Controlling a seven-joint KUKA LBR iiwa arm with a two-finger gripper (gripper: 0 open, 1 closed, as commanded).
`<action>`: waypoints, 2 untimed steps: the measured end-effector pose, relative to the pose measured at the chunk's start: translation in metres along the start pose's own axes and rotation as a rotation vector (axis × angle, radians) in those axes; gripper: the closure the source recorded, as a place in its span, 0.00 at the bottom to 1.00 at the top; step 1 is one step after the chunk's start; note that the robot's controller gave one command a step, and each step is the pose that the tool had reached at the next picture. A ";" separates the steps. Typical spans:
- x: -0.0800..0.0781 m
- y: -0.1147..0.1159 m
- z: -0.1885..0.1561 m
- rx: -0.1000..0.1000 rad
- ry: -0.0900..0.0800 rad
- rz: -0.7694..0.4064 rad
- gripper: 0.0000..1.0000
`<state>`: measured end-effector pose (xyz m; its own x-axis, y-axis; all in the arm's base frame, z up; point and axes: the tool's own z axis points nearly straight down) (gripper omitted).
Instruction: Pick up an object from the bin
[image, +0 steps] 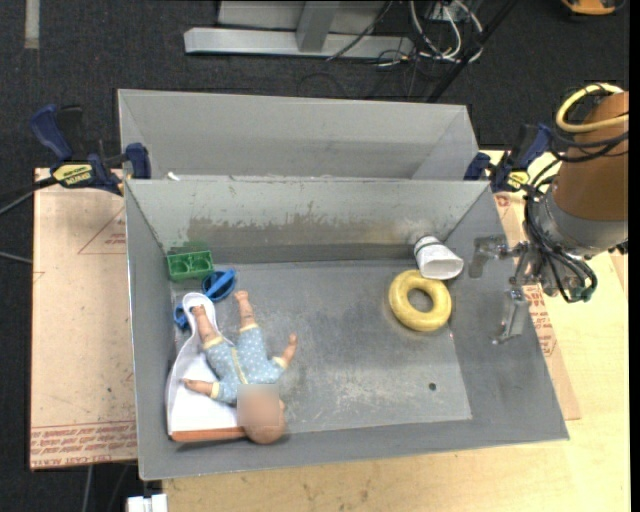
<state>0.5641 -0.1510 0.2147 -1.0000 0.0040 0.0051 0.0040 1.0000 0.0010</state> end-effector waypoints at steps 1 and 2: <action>-0.001 0.001 -0.005 0.001 -0.007 -0.004 0.00; -0.011 0.009 0.053 0.001 -0.012 0.046 0.00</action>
Offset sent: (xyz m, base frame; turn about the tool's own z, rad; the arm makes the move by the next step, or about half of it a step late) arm 0.0209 0.0213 -0.1447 0.1210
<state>0.5750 -0.1419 0.1621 -0.9987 0.0498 -0.0065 0.0498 0.9988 -0.0001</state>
